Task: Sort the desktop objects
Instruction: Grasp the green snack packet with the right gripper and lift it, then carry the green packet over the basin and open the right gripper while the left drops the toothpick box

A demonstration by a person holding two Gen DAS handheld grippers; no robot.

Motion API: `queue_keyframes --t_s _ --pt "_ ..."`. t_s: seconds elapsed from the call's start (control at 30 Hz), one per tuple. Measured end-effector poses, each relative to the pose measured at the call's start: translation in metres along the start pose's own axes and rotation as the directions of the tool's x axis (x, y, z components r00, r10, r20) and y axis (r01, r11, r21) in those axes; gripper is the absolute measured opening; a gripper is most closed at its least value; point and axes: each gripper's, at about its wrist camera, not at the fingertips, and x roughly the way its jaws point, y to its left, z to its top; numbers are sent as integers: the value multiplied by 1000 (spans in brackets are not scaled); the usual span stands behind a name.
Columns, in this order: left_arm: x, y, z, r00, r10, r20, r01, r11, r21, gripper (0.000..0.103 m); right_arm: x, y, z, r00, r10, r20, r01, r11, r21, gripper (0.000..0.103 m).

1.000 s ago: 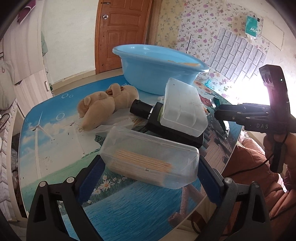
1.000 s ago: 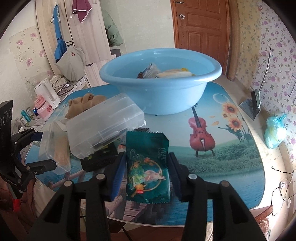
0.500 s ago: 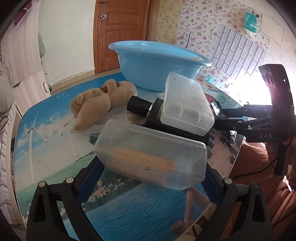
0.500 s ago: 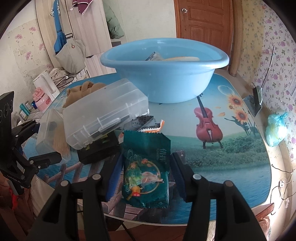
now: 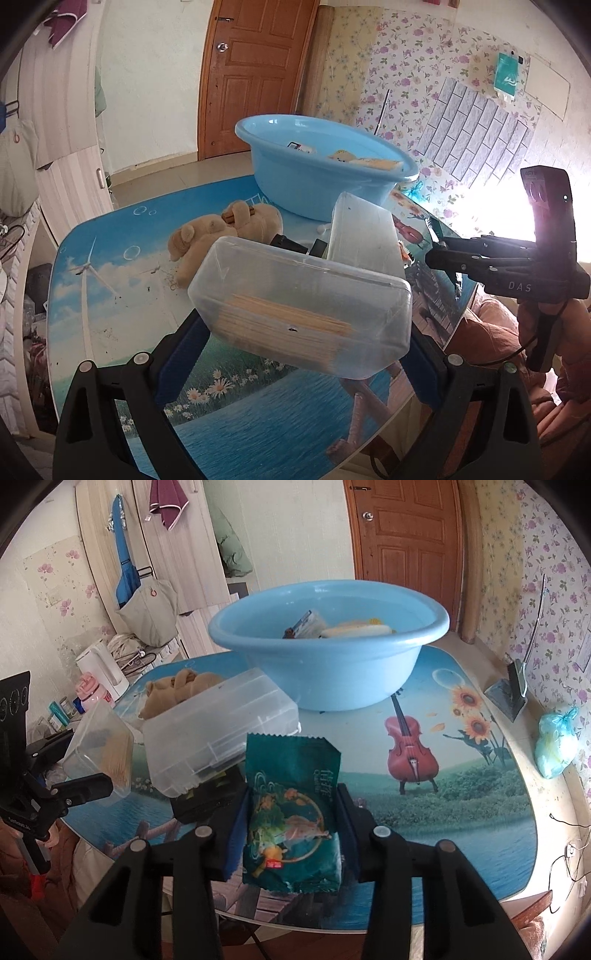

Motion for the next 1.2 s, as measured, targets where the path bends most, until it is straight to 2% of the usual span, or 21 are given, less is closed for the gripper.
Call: queue_keyframes --t_s 0.23,0.4,0.63,1.2 --pt "-15 -5 15 999 -4 46 5 1000 -8 96 -17 6 9 997 44 65 -45 999 17 42" --pt "-17 -7 25 998 -18 58 19 1000 -16 96 -32 13 19 992 27 121 -24 999 -27 42" --pt "-21 -5 37 996 -25 82 27 999 -24 96 -35 10 28 989 56 139 -56 998 -2 42" --pt "-17 -4 78 992 -25 120 28 999 -26 96 -32 7 60 982 69 173 -66 998 -19 42"
